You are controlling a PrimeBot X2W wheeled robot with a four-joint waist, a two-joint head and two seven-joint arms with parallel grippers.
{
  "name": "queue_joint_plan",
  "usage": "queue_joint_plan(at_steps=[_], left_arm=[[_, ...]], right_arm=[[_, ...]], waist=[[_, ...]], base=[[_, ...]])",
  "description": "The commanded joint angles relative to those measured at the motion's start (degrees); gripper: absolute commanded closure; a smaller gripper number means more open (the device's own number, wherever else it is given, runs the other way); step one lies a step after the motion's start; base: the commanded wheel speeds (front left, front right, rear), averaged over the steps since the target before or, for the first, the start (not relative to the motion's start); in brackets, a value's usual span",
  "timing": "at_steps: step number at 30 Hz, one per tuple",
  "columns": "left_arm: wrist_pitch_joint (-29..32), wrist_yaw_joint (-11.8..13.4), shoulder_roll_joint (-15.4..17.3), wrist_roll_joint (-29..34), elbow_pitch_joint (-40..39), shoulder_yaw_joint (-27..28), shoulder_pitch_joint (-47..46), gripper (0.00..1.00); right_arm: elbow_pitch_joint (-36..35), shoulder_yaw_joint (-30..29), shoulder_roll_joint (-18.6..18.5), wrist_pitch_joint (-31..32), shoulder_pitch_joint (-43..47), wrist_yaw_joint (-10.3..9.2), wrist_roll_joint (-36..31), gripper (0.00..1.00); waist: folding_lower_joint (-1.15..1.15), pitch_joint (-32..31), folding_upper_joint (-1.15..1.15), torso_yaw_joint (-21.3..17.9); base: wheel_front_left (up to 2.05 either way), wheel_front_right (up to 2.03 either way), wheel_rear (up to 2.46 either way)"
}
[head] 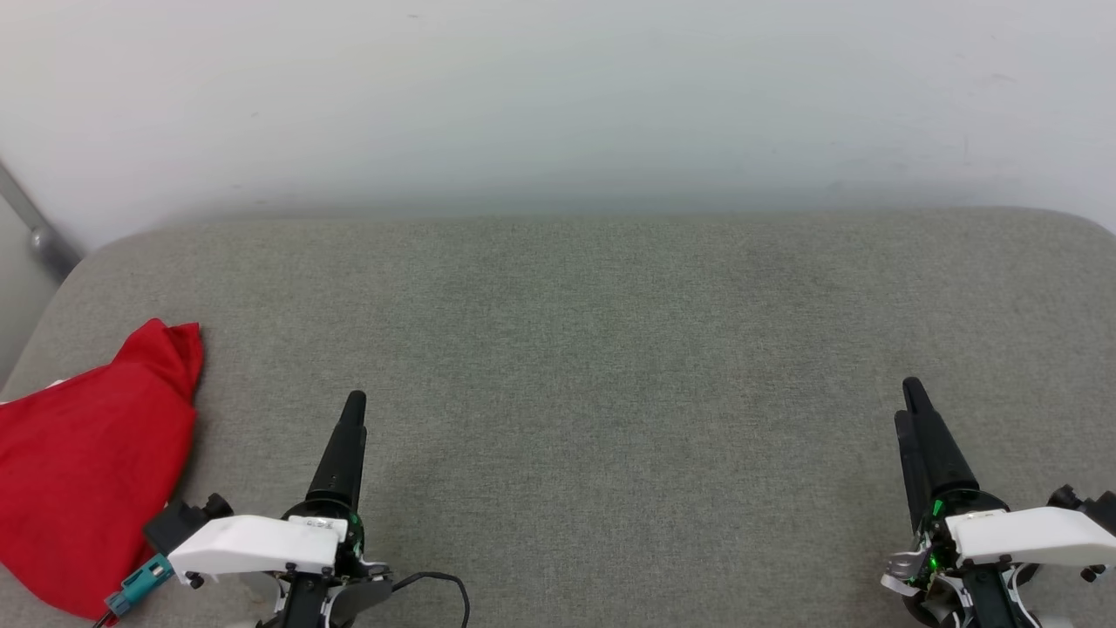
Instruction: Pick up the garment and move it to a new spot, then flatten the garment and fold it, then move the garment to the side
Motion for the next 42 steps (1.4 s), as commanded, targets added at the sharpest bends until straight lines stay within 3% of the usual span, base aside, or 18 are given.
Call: queue_joint_plan(at_steps=[1, 22, 42], left_arm=[[-0.72, 0.00, 0.85, 2.62, -1.00, -1.12, -1.87, 0.00], [-5.11, -0.01, 0.42, 28.28, 0.07, -2.02, -2.28, 0.00], [-8.49, -0.01, 1.18, 47.41, 1.74, -2.68, -3.23, 0.00]], right_arm=[[-1.48, 0.46, -0.57, -0.78, -0.91, 0.01, -3.14, 0.00], [-2.19, 2.29, -0.78, -4.50, -0.15, 0.02, -34.73, 0.00], [-3.83, -0.17, -0.01, -3.16, 1.35, 0.01, -54.62, 0.00]], waist=[[0.00, -0.01, 0.00, 0.09], [0.00, -0.46, 0.00, 0.89], [0.00, -0.45, 0.00, 1.16]], base=[[0.00, 0.00, 0.00], [0.00, 0.00, 0.00], [0.00, 0.00, 0.00]])
